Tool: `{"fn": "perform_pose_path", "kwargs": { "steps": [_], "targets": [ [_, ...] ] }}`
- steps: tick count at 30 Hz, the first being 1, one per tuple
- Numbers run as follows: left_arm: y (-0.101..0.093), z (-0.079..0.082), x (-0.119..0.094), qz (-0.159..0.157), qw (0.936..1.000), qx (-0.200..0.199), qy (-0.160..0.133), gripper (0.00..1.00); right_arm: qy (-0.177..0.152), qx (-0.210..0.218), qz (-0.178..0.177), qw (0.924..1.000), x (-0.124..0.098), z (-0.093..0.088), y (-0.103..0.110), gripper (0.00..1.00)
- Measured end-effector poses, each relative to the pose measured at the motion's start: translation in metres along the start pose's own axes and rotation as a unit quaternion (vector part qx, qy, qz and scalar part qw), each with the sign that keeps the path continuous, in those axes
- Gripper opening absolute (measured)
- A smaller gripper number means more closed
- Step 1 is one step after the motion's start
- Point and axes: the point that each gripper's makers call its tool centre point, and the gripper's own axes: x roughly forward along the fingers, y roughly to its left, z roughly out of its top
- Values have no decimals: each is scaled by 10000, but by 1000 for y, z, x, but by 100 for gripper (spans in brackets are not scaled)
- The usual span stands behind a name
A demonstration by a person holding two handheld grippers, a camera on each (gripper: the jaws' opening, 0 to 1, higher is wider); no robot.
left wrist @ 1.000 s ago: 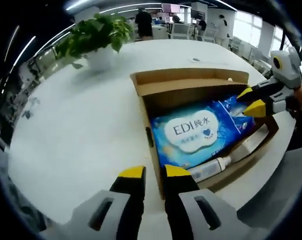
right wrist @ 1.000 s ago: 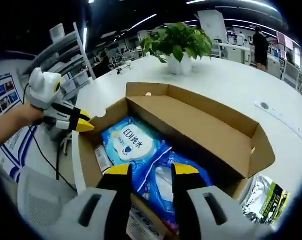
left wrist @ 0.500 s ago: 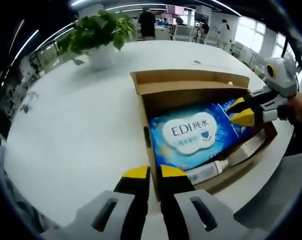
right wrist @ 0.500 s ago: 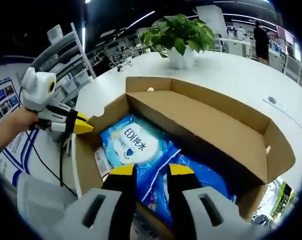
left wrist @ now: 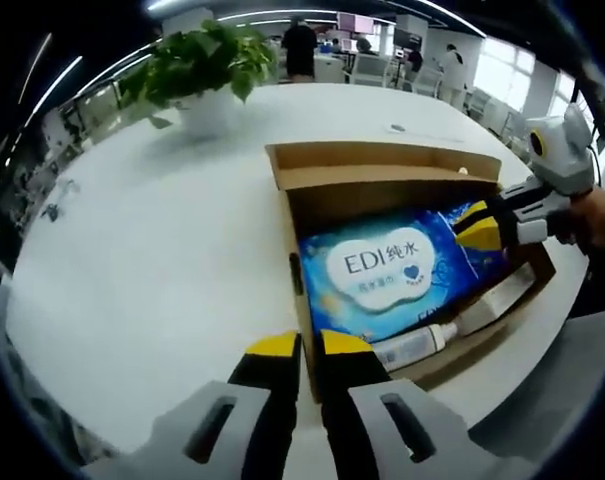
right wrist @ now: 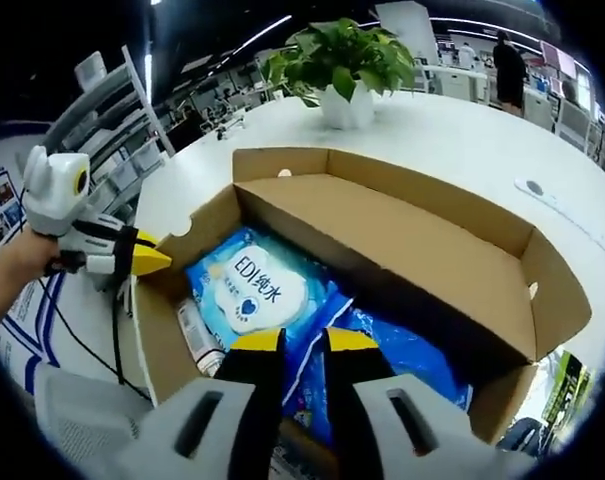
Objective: Operate the shoe box by opening the lid, removing the specified soft item, and placing it in the target area until the item is outside and the box remains undamaged.
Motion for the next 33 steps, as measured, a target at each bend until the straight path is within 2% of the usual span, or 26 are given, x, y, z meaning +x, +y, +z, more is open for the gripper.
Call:
{"fn": "perform_pose_path", "kwargs": {
  "steps": [6, 23, 26, 29, 33],
  "targets": [
    [0, 0, 0, -3, 10000, 4, -4, 4, 47, -42, -38, 10000, -1, -2, -1, 15],
    [0, 0, 0, 17, 10000, -42, -15, 3, 339, 51, 193, 9992, 23, -10, 15, 16],
    [0, 0, 0, 19, 10000, -53, -18, 3, 348, 76, 146, 9993, 23, -9, 14, 13],
    [1, 0, 0, 30, 10000, -43, -13, 3, 390, 57, 48, 9992, 23, -9, 10, 4],
    [1, 0, 0, 38, 10000, -20, -10, 3, 384, 101, 69, 9992, 21, -8, 11, 2]
  ]
}}
